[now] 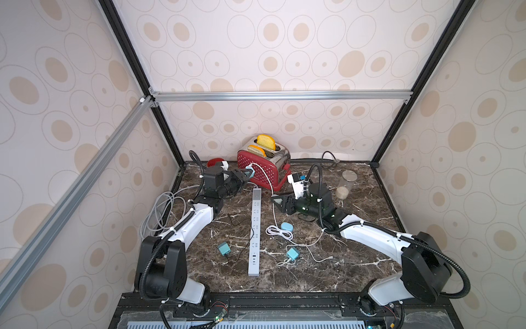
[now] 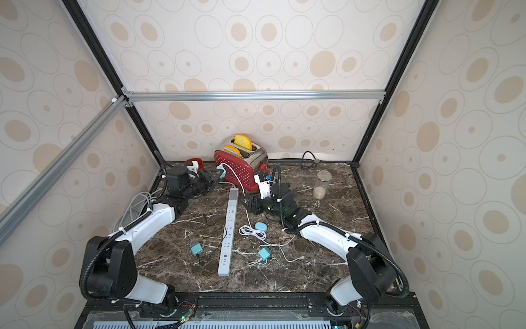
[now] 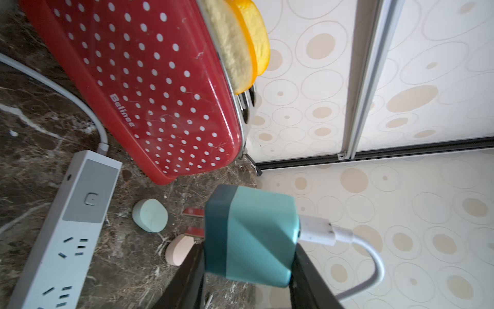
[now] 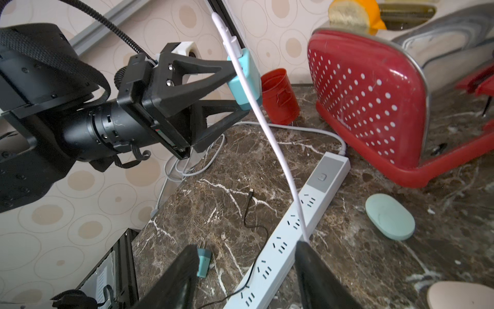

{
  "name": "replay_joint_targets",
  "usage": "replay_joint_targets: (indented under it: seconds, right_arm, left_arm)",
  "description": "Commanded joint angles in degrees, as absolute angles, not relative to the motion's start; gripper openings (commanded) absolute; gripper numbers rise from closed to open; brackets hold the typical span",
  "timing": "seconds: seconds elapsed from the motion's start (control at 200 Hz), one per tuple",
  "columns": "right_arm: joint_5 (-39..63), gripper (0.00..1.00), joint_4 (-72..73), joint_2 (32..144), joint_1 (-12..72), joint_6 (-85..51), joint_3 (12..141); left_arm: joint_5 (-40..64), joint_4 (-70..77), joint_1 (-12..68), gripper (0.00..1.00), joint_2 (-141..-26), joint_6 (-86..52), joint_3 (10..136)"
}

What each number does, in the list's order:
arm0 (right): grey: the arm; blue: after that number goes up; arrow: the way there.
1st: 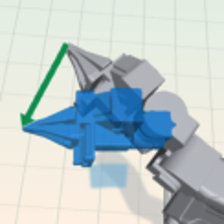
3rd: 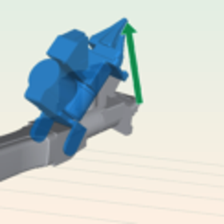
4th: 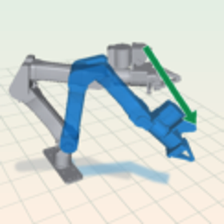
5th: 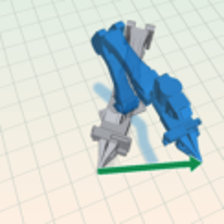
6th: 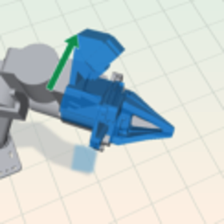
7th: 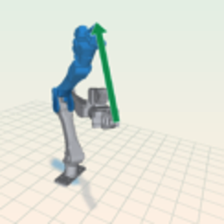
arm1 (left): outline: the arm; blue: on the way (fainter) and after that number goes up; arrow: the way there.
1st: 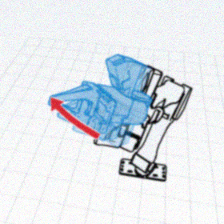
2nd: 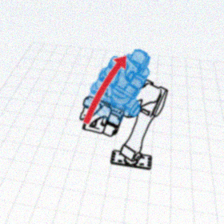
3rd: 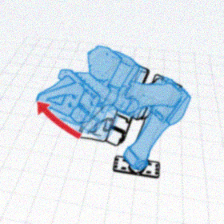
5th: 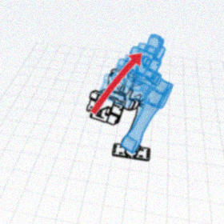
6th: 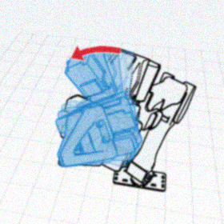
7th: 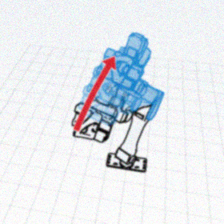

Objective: Charge the bluetooth headset
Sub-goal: Pick up the plug from the center of the board.

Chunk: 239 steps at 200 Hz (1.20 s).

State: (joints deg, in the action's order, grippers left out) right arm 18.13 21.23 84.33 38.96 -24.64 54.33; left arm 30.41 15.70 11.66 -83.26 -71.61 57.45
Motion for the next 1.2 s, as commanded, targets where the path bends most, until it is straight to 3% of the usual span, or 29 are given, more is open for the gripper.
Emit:
replay_joint_targets:
  seconds: [0.0,0.17,0.731,1.192]
  right_arm:
    - [19.60,0.58,26.00,84.83,40.55,-20.35,54.44]
    - [21.85,0.50,28.03,87.16,42.01,-19.25,56.50]
    - [8.79,0.50,44.06,99.95,43.88,-16.44,61.41]
    - [5.75,0.46,47.50,105.15,43.93,-14.37,66.15]
  left_arm:
    - [31.13,14.90,12.04,0.37,-81.40,-73.88,59.15]
    - [32.14,10.74,12.55,0.37,-81.65,-72.31,60.21]
    - [32.46,7.96,15.86,0.37,-82.09,-73.25,61.46]
    - [32.61,7.39,17.49,0.37,-82.95,-73.37,62.10]
